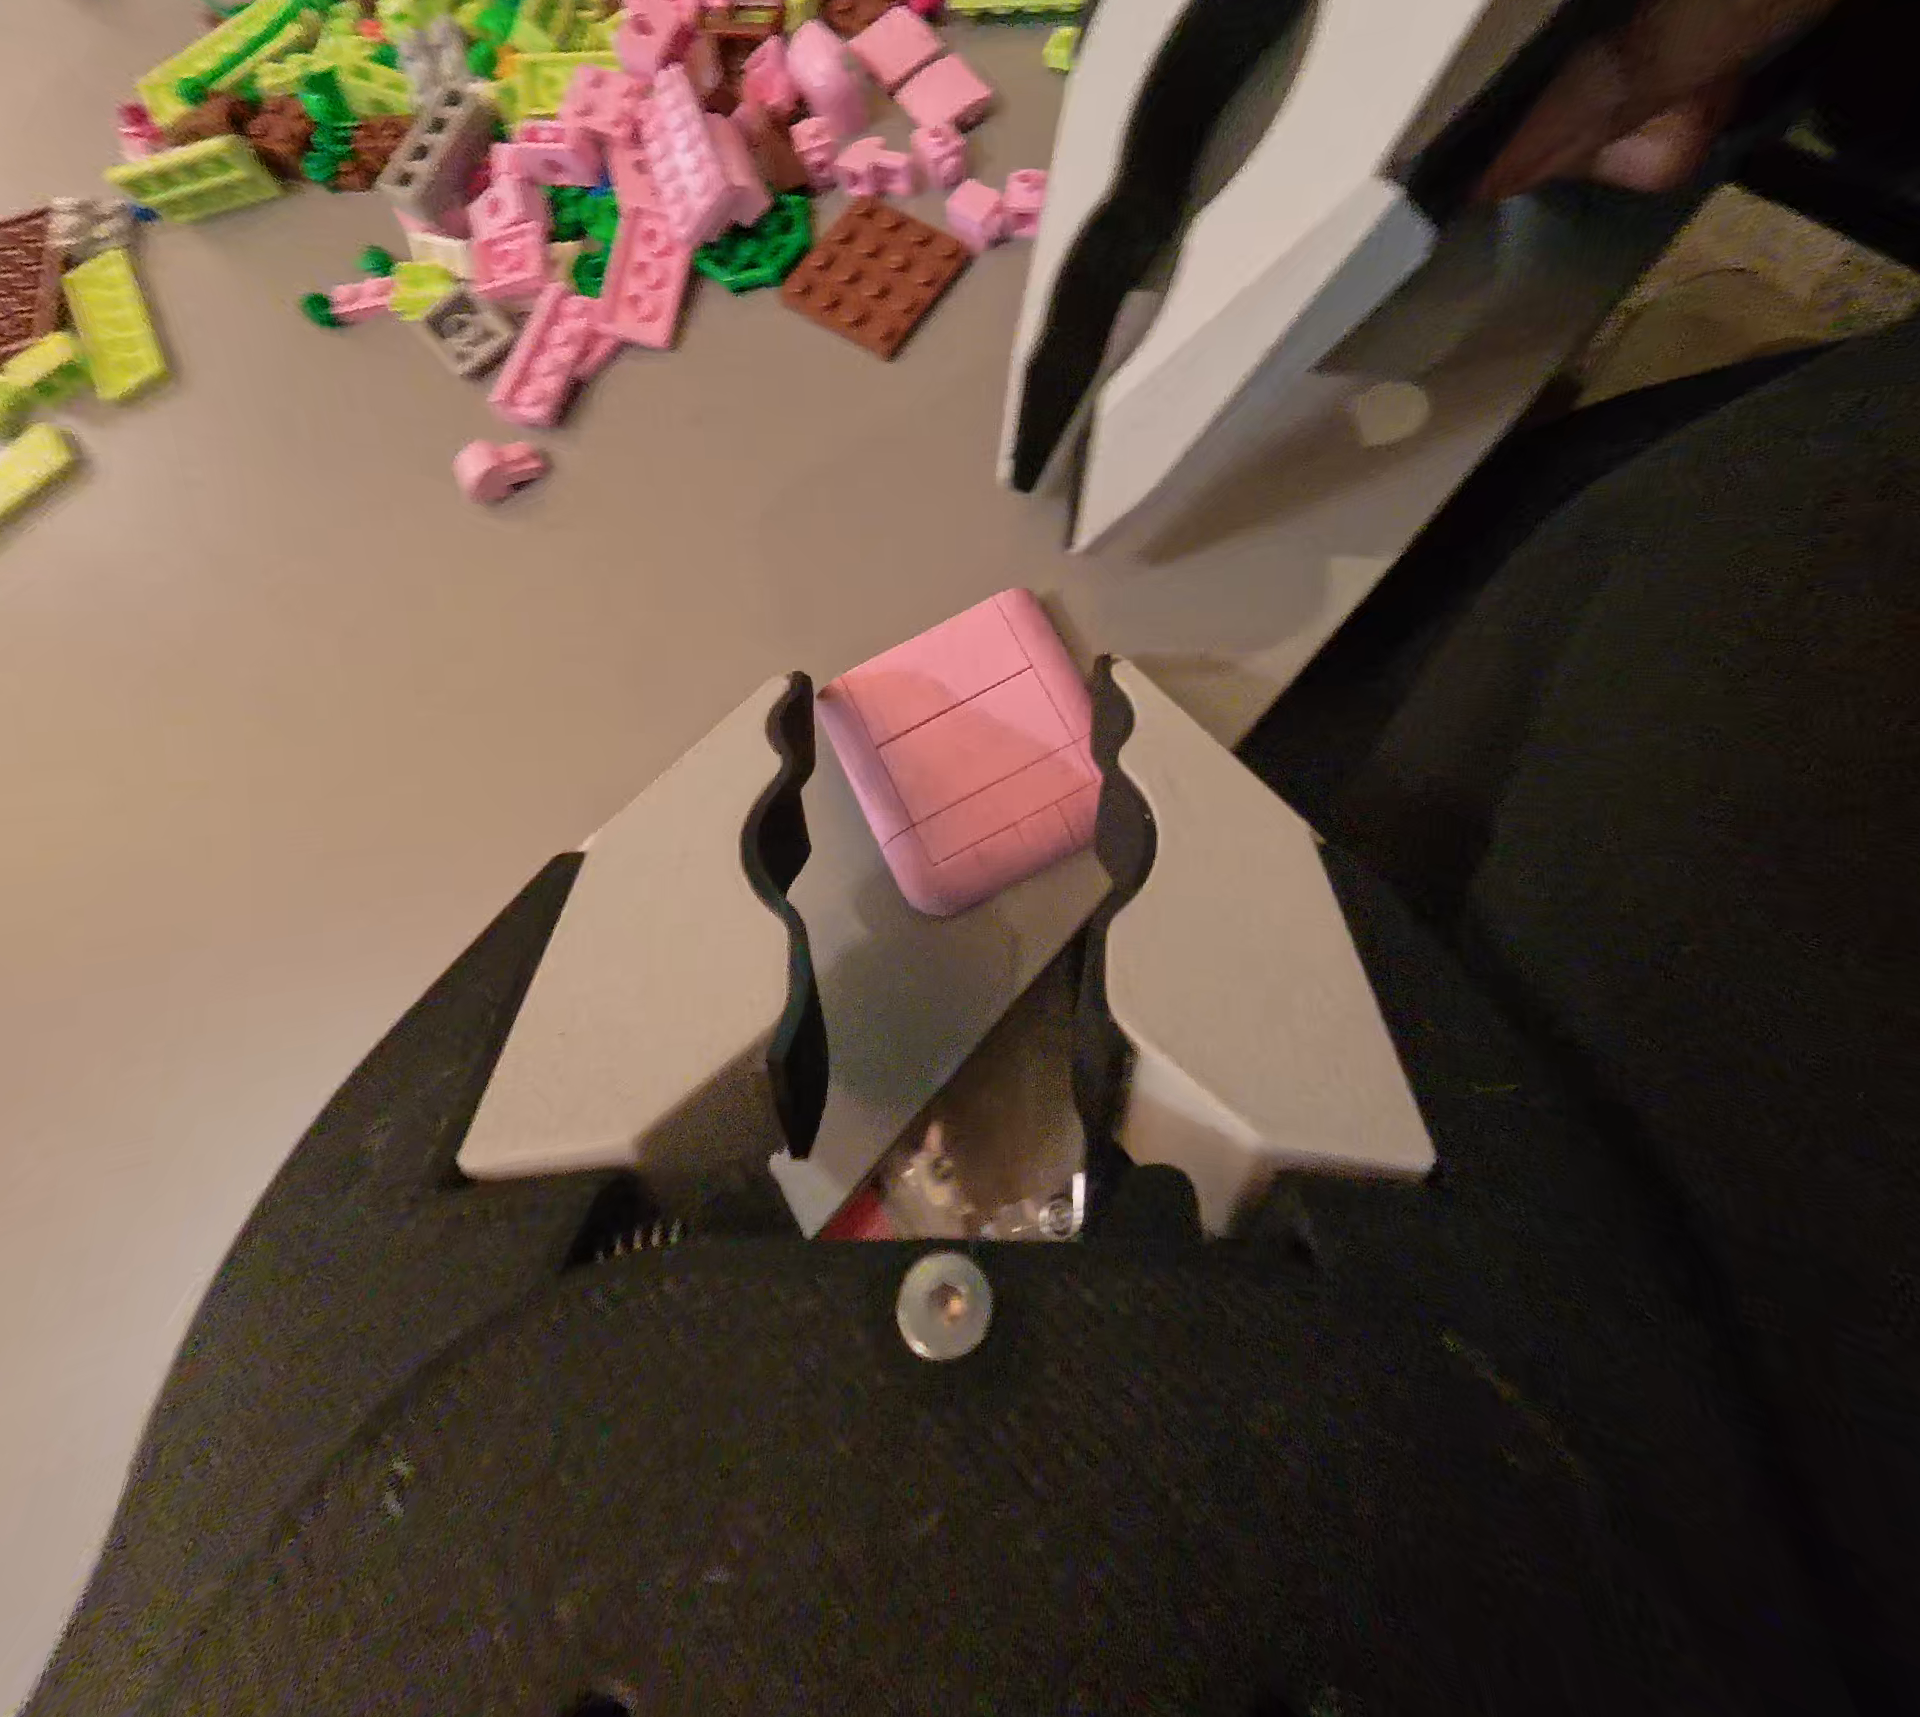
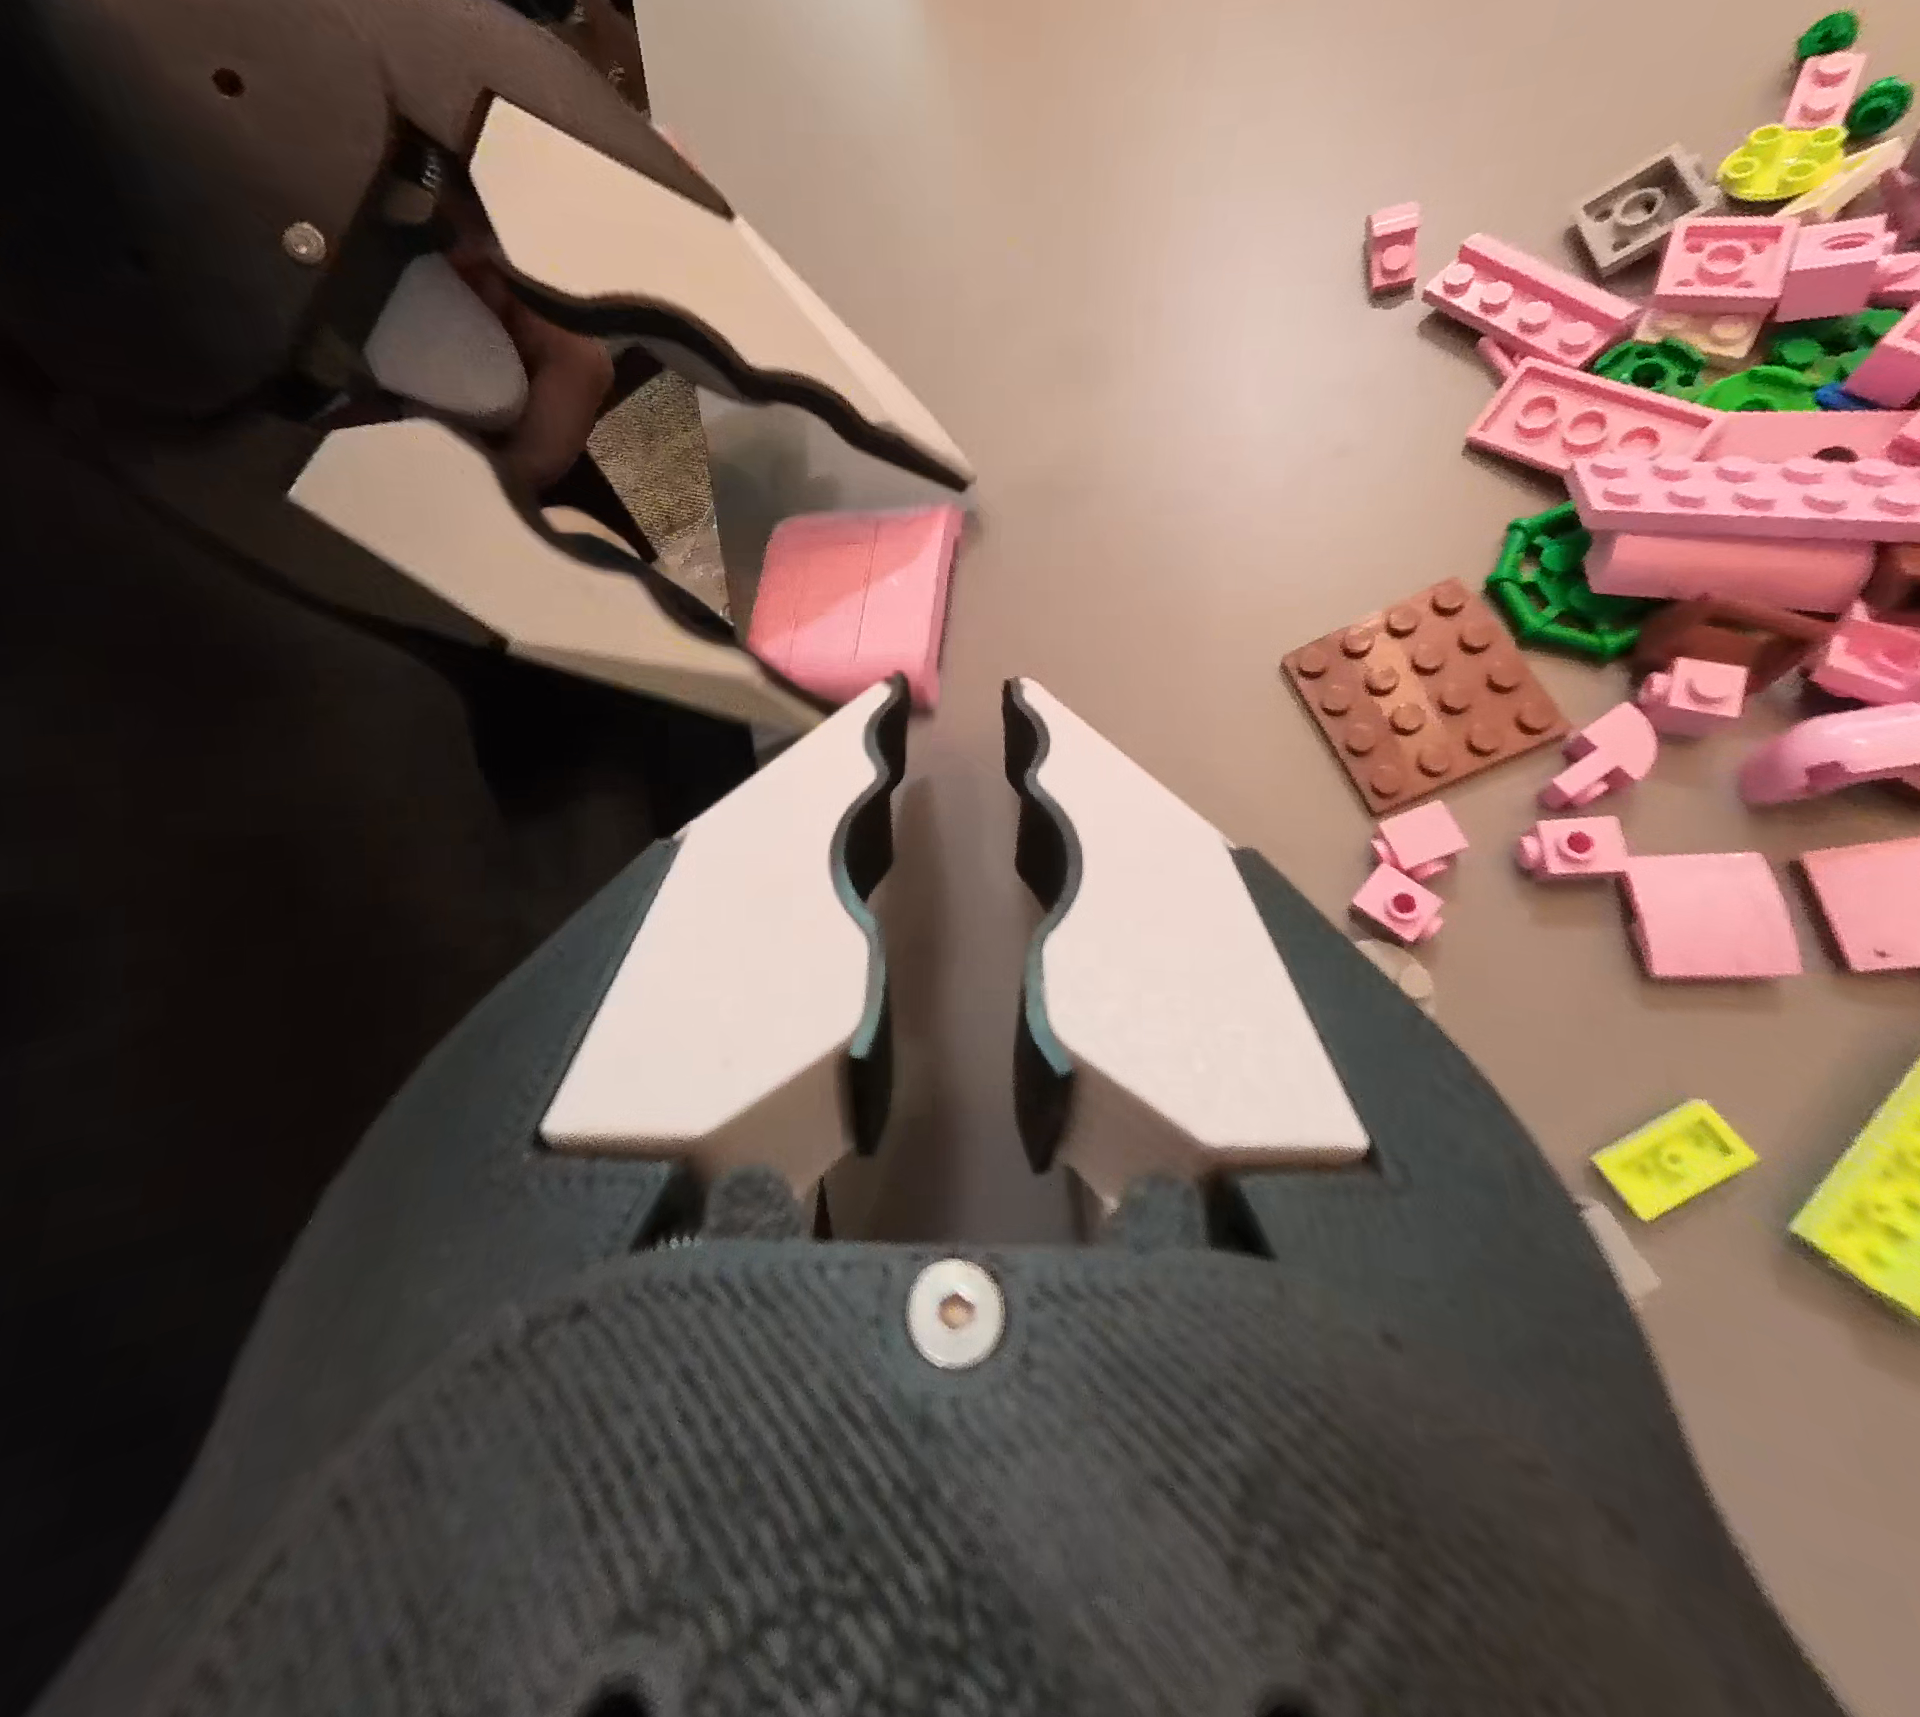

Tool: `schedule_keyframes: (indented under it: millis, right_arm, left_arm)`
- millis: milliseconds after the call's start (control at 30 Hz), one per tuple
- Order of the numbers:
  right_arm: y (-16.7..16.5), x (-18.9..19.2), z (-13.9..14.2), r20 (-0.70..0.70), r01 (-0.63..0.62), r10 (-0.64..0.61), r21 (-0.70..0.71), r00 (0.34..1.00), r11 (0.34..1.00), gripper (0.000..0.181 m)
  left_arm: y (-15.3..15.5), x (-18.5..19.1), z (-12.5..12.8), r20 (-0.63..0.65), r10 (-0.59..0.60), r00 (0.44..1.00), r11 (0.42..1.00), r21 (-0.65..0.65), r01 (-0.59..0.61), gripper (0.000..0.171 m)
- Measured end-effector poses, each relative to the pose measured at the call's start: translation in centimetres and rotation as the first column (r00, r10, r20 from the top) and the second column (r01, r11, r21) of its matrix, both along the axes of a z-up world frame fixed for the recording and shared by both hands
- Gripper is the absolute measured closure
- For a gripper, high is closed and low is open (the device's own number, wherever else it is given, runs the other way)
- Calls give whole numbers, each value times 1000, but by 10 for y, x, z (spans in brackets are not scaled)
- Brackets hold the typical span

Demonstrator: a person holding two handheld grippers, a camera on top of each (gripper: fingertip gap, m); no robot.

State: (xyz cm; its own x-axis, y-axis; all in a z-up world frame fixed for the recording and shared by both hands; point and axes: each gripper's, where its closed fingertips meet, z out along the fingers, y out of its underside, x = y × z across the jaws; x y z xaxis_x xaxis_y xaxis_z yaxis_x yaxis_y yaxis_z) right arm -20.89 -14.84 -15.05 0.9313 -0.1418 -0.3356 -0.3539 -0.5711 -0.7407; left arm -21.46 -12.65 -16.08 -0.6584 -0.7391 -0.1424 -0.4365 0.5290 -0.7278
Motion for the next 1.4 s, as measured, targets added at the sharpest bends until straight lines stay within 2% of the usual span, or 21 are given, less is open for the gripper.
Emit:
schedule_keyframes:
  millis: [100,200,300,367,433,533,633,767,933,1100,1267,1400]
  right_arm:
    - [1,2,0,13,-2,2,0,1000,1000,165]
    - [2,4,1,28,0,-1,2,1000,1000,164]
    - [4,4,2,34,0,0,5,999,1000,164]
    - [4,4,2,40,-2,2,6,999,1000,164]
    - [4,4,2,49,-5,4,9,999,1000,164]
    - [4,5,4,59,3,-4,17,998,1000,162]
    - [6,6,4,50,10,-11,19,999,1000,155]
    - [11,2,5,33,-1,0,28,999,1000,151]
    - [17,5,19,5,10,-11,117,1000,993,150]
    - [19,8,47,-104,40,-9,293,994,955,154]
    - [16,6,52,-223,55,27,354,975,934,155]
    - [17,-1,57,-264,40,68,384,962,923,156]
  left_arm:
    - [21,8,7,9,52,999,999,-12,-52,120]
    - [30,5,10,-59,86,995,993,-79,-91,113]
    - [37,5,1,-41,115,993,993,13,-114,105]
    - [30,4,-1,-38,98,994,995,3,-98,104]
    - [27,6,-2,-49,97,994,995,-9,-98,107]
    - [27,6,-3,-75,93,993,995,-28,-95,123]
    - [26,5,-3,-86,78,993,996,-42,-81,124]
    - [23,9,4,-30,44,999,992,-118,-47,125]
    - [12,11,36,101,-6,995,942,-334,40,125]
    - [8,11,46,227,-32,973,944,-312,104,125]
    - [2,10,56,288,-46,957,931,-334,145,125]
    - [-2,10,59,315,-59,947,928,-333,169,125]
